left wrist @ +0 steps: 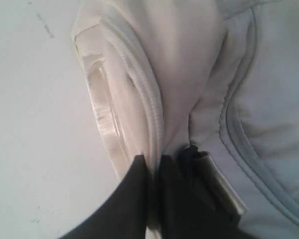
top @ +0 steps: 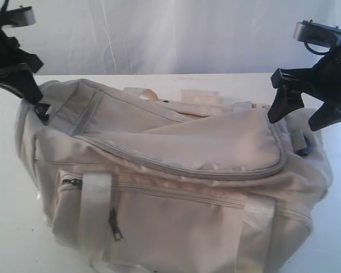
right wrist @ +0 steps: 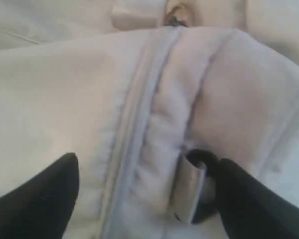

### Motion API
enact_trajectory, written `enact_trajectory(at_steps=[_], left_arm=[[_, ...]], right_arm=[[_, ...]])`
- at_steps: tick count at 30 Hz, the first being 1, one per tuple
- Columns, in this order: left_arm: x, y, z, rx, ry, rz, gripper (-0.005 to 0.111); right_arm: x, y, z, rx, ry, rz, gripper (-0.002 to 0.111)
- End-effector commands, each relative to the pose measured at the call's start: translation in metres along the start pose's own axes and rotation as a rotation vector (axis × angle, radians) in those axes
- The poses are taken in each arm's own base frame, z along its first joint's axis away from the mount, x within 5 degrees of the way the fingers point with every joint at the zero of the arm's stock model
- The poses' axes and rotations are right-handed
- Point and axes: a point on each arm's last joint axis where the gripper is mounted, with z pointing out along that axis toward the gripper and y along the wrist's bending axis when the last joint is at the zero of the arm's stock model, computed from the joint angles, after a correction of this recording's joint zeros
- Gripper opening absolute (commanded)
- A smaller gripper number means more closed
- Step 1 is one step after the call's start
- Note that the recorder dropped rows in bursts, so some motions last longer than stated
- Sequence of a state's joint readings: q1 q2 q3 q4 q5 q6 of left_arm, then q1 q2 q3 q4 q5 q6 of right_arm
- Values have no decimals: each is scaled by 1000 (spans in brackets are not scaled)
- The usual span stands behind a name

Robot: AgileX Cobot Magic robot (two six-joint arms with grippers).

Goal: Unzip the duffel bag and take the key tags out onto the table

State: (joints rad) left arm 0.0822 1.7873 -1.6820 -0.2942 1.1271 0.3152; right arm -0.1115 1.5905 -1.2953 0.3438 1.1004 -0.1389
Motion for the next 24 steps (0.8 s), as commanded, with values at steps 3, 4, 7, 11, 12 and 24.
enact_trajectory(at_steps=[3,4,7,11,12,24], left_arm=[[46,39,-34,-113,-1,-136,0],[48,42,-35,-111,-5,-149,0],[49,43,-35,-100,-18,-165,0],[44,38,-35,-41,-69,-136,1],[43,36,-35,-23,-74,-110,3],[19,17,-87,-24,-274,-82,62]], right_arm=[[0,4,-4,-26,2,-18,71],[0,4,-4,-26,2,-23,71],[1,4,-4,-26,5,-34,71],[0,4,-4,-25,1,-38,71],[0,4,-4,-25,1,-43,71],[-1,6,-4,-47,-9,-83,71]])
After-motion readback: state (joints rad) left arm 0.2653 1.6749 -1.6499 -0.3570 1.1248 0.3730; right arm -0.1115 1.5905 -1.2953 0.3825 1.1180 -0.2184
